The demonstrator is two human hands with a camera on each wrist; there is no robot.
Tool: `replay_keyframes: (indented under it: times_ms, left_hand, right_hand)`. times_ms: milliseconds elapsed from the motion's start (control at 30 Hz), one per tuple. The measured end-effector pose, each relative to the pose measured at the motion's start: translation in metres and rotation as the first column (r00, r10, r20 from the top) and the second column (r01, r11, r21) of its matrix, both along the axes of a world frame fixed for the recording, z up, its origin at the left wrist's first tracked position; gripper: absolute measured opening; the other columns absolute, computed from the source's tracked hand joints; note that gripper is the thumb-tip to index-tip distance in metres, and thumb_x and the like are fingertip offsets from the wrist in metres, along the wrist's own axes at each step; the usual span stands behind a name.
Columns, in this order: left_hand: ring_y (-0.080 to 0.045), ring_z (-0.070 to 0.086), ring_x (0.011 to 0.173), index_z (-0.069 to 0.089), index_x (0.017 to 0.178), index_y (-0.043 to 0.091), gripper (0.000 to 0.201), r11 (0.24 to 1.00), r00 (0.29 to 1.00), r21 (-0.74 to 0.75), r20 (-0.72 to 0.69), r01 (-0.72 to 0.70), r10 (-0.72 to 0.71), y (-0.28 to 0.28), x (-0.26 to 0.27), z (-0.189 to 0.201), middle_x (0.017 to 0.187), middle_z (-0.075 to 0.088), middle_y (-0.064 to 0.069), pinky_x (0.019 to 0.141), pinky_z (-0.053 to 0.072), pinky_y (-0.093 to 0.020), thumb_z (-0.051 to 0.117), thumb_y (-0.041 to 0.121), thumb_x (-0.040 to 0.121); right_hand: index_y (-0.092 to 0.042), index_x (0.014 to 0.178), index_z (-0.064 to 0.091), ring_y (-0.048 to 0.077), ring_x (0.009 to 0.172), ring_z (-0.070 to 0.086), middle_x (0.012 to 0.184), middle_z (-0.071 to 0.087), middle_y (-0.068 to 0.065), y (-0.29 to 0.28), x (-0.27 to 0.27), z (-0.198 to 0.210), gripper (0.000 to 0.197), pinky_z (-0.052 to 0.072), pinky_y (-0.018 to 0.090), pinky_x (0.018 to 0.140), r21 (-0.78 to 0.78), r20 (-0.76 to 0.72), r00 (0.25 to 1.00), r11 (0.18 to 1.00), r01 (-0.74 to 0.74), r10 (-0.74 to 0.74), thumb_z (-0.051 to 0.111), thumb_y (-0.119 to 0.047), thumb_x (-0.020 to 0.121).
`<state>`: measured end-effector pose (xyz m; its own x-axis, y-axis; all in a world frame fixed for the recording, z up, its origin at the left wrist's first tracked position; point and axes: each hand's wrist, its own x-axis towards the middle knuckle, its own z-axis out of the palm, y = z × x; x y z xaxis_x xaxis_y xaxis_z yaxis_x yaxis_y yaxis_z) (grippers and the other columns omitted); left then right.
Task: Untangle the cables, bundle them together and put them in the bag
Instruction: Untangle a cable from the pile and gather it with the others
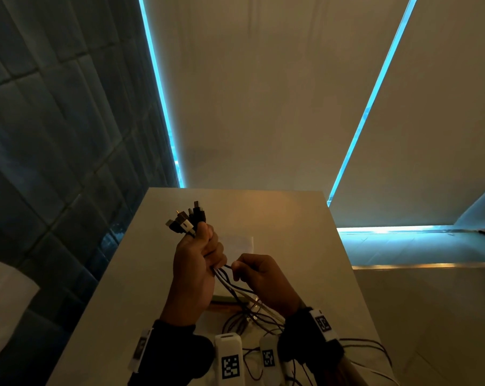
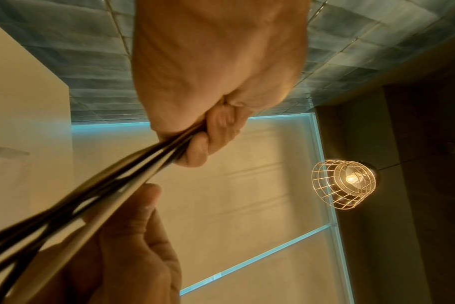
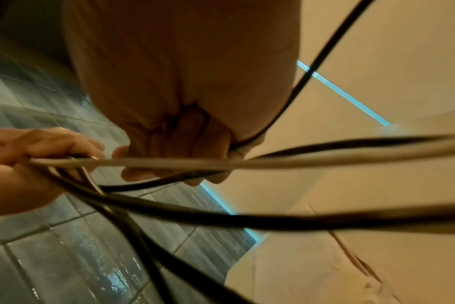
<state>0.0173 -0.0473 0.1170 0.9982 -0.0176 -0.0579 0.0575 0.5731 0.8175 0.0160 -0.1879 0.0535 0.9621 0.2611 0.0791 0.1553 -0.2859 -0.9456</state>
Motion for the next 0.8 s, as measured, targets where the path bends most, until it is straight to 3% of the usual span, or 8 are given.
replay_keyframes:
  times_ms: [100,233,367,533,667,800]
  left_hand:
    - [-0.006,0.02,0.041,0.038,0.068,0.012,0.034,1.0,1.0,0.011,-0.002,-0.028,0.028,-0.001,0.0,-0.001,0.05,0.026,0.006,0.04,0.023,-0.021,0.034,0.021,0.101]
    - [-0.006,0.019,0.04,0.038,0.068,0.012,0.034,0.999,0.999,0.005,0.024,-0.039,0.039,0.002,-0.001,0.004,0.049,0.027,0.008,0.04,0.022,-0.02,0.033,0.022,0.101]
    - [-0.005,0.018,0.039,0.039,0.069,0.013,0.032,0.999,0.998,-0.009,0.038,-0.044,0.044,0.008,-0.001,0.009,0.049,0.025,0.008,0.039,0.019,-0.02,0.034,0.022,0.1]
    - [-0.004,0.019,0.037,0.041,0.07,0.012,0.029,0.999,0.999,-0.026,0.02,-0.041,0.041,0.01,-0.003,0.013,0.047,0.027,0.009,0.039,0.019,-0.019,0.038,0.024,0.096]
    - [-0.004,0.019,0.038,0.041,0.07,0.013,0.027,0.998,0.998,-0.036,0.049,-0.044,0.046,0.015,-0.004,0.02,0.048,0.027,0.009,0.04,0.018,-0.019,0.038,0.024,0.095]
    - [-0.004,0.019,0.036,0.04,0.07,0.013,0.025,0.999,1.0,-0.033,0.017,-0.014,0.014,0.016,-0.005,0.025,0.046,0.028,0.008,0.038,0.019,-0.017,0.041,0.027,0.091]
  right_hand:
    - [-0.019,0.065,0.057,-0.001,0.055,0.044,0.055,0.053,-0.016,-0.004,0.001,-0.008,0.032,0.035,0.011,0.06,-0.036,0.017,1.0,0.999,0.007,-0.006,0.054,-0.024,0.096]
    - [-0.027,0.061,0.055,0.0,0.056,0.047,0.056,0.051,-0.011,-0.012,0.003,-0.024,0.035,0.036,0.012,0.059,-0.099,0.05,0.998,0.994,0.045,-0.04,0.055,-0.025,0.096]
    - [-0.033,0.055,0.052,0.0,0.054,0.047,0.051,0.052,-0.014,-0.02,0.002,-0.05,0.041,0.037,0.019,0.06,-0.148,0.045,0.99,0.98,0.135,-0.13,0.057,-0.022,0.094]
    - [-0.032,0.053,0.051,-0.002,0.052,0.048,0.051,0.054,-0.018,-0.023,-0.002,-0.068,0.042,0.037,0.018,0.059,-0.192,0.019,0.987,0.969,0.158,-0.157,0.058,-0.022,0.093]
    - [-0.032,0.051,0.051,0.0,0.056,0.05,0.052,0.055,-0.012,-0.029,-0.004,-0.085,0.044,0.041,0.029,0.063,-0.255,-0.011,0.981,0.95,0.182,-0.191,0.058,-0.024,0.093]
    - [-0.03,0.054,0.054,0.002,0.052,0.048,0.053,0.052,-0.008,-0.027,-0.001,-0.069,0.04,0.039,0.028,0.06,-0.273,0.005,0.963,0.926,0.26,-0.269,0.057,-0.021,0.093]
